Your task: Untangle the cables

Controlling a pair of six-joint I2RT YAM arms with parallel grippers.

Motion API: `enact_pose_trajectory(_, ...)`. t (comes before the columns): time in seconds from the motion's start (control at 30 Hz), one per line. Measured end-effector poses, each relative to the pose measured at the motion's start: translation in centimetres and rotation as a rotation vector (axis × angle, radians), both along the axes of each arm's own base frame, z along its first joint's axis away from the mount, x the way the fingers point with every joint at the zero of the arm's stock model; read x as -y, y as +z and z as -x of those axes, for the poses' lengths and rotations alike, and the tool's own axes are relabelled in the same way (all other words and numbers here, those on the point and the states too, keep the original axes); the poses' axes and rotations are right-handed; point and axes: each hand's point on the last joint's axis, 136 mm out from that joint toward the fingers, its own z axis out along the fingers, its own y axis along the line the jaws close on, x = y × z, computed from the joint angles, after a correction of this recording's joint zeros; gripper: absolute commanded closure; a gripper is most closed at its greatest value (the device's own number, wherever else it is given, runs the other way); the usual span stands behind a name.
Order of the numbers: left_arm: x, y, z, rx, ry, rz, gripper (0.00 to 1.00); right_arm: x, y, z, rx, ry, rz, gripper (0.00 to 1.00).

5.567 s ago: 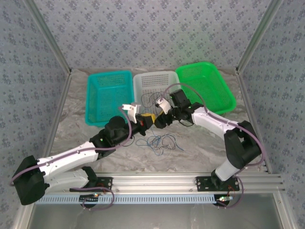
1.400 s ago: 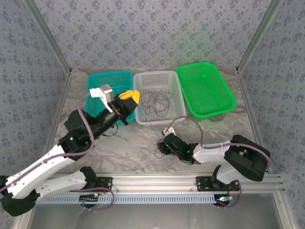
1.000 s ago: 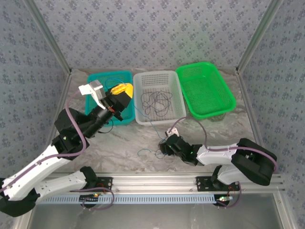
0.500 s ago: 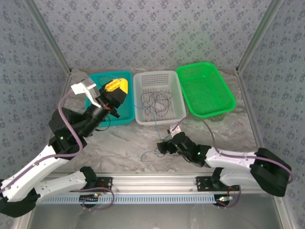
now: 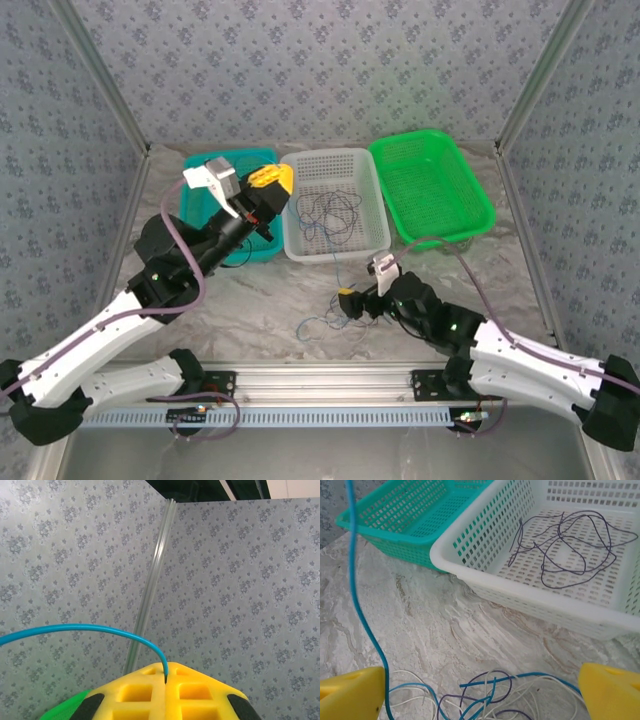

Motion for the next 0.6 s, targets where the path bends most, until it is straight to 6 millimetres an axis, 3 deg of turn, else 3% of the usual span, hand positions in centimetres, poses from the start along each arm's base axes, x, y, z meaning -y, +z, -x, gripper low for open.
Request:
enact_pose_trajectory(0.2,1.1,-0.5,-0.3,-0.021,-0.035,0.000,0.98,-2.3,1.1,-1.1,0.020,0.059,0.066,0.03)
enact_pose_trajectory(0.37,1.2,-0.4,-0.3,-0.026,-0.044,0.012,0.99,-4.9,0.6,-2.1,0.009,0.113,0.115,0.06)
enact_pose_trajectory(0.6,1.2,-0.3,-0.2,-0.029,-0.047,0.020,0.98,-6.1,0.2,-2.8,0.011,0.154,0.111,0.06)
